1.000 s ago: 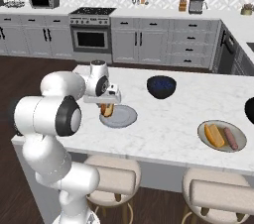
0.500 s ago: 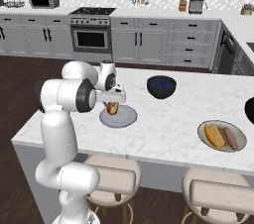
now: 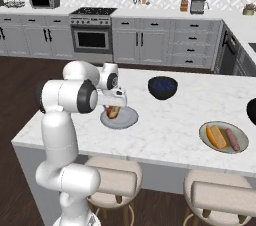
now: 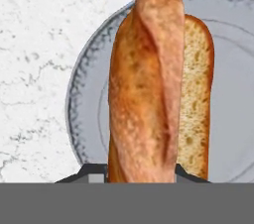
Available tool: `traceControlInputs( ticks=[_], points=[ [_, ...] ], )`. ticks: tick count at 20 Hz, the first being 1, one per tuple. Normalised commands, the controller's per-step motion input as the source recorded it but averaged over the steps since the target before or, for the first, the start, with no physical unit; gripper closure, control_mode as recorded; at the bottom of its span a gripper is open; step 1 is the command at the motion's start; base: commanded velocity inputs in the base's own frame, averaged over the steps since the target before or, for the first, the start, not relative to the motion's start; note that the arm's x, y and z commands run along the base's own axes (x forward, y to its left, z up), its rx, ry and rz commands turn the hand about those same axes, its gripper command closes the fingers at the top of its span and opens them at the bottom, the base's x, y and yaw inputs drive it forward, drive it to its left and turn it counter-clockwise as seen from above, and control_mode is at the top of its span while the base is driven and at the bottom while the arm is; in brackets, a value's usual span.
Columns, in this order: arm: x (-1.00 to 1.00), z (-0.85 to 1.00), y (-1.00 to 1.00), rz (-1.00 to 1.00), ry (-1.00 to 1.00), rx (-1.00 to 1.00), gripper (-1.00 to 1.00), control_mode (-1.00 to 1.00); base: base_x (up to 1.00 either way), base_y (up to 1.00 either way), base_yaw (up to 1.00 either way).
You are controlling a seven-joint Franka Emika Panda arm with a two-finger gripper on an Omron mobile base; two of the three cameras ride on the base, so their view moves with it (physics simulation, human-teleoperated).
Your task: Place one bun and one sausage from the bowl on each plate.
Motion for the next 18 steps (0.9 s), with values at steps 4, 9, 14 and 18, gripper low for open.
traceControlInputs(
  ticks=[4, 9, 14, 18],
  points=[
    [-0.02, -0.04, -0.09, 0.0, 0.0, 0.0, -1.0, -1.0, 0.0, 0.0, 0.0],
    [0.0, 0.0, 0.0, 0.0, 0.0, 0.0, -1.0, -1.0, 0.0, 0.0, 0.0],
    [0.0, 0.0, 0.0, 0.0, 0.0, 0.0, -1.0, -1.0, 0.0, 0.0, 0.0],
    [0.0, 0.29, 0.02, 0.01, 0.0, -0.03, -1.0, -1.0, 0.0, 0.0, 0.0]
  ],
)
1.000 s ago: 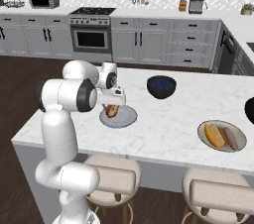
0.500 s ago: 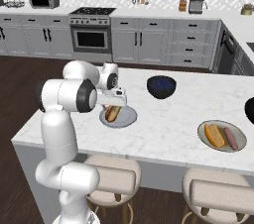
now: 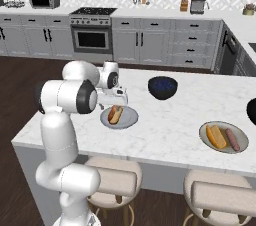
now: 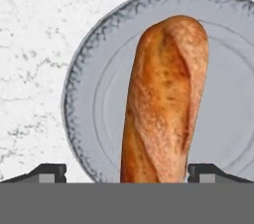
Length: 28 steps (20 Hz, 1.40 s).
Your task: Place one bun and one sausage from the bowl on each plate.
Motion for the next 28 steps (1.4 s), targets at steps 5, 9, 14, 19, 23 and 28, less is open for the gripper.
traceControlInputs(
  ticks=[5, 9, 14, 19, 23, 28],
  points=[
    [-0.55, 0.71, 0.02, 0.0, -0.11, -0.07, -1.0, -1.0, 0.0, 0.0, 0.0],
    [-1.0, 0.48, -0.19, -0.01, -0.29, 0.16, -1.0, -1.0, 0.0, 0.0, 0.0],
    [-1.0, 0.48, -0.02, 0.0, -0.34, 0.13, -1.0, -1.0, 0.0, 0.0, 0.0],
    [-1.0, 0.76, 0.01, 0.04, -0.19, 0.0, -1.0, -1.0, 0.0, 0.0, 0.0],
    [-1.0, 0.44, 0.0, 0.0, -0.12, -0.06, -1.0, -1.0, 0.0, 0.0, 0.0],
    [-1.0, 0.28, 0.02, 0.0, -0.13, -0.17, -1.0, -1.0, 0.0, 0.0, 0.0]
  ],
)
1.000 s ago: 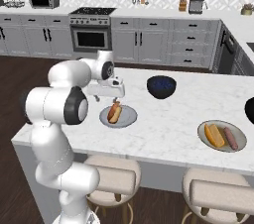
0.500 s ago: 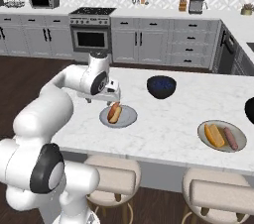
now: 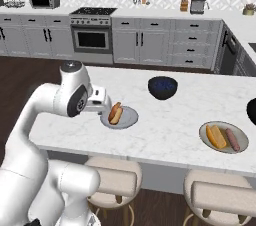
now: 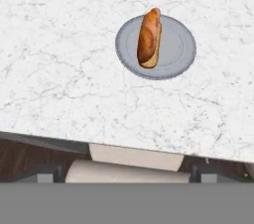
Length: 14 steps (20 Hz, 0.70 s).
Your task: Place one bun and one sausage from the bowl on each plate.
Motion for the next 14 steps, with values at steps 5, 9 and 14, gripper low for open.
traceControlInputs(
  ticks=[5, 9, 14],
  points=[
    [-0.8, -0.31, 0.0, 0.0, 0.01, -0.06, -1.0, -1.0, 0.0, 0.0, 0.0],
    [-0.15, -0.15, 0.01, -0.01, 0.06, 0.0, -1.0, -1.0, 0.0, 0.0, 0.0],
    [-0.19, -0.06, -0.06, 0.0, 0.0, 0.0, -1.0, -1.0, 0.0, 0.0, 0.0]
  ],
)
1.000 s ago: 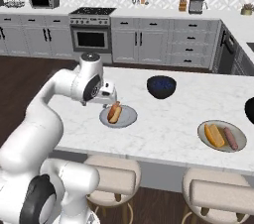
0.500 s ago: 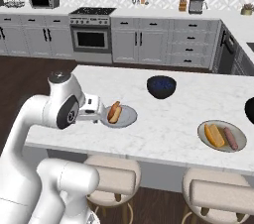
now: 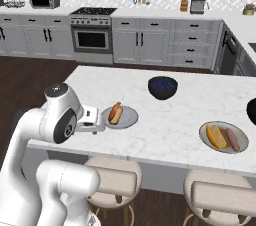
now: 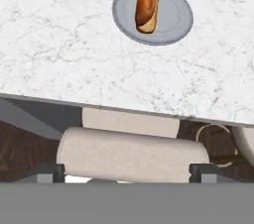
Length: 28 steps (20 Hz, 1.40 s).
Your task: Place one bun and one sausage from the bowl on each plate.
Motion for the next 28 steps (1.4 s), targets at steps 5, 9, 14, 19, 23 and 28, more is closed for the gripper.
traceControlInputs(
  ticks=[5, 9, 14, 19, 23, 28],
  points=[
    [0.0, 0.0, 0.0, 0.0, 0.0, 0.0, -1.0, 1.0, -0.72, -0.88, -0.02],
    [0.0, 0.0, 0.0, 0.0, 0.0, 0.0, -1.0, 1.0, -0.06, -0.97, -0.01],
    [0.0, 0.0, 0.0, 0.0, 0.0, 0.0, -1.0, 1.0, 0.08, -1.0, -0.01],
    [0.0, 0.0, 0.0, 0.0, 0.0, 0.0, -1.0, 1.0, 0.12, -1.0, -0.03],
    [0.0, 0.0, 0.0, 0.0, 0.0, 0.0, -1.0, 1.0, 0.24, -1.0, -0.06],
    [0.0, 0.0, 0.0, 0.0, 0.0, 0.0, -1.0, 1.0, 0.36, -1.0, -0.06]
  ],
)
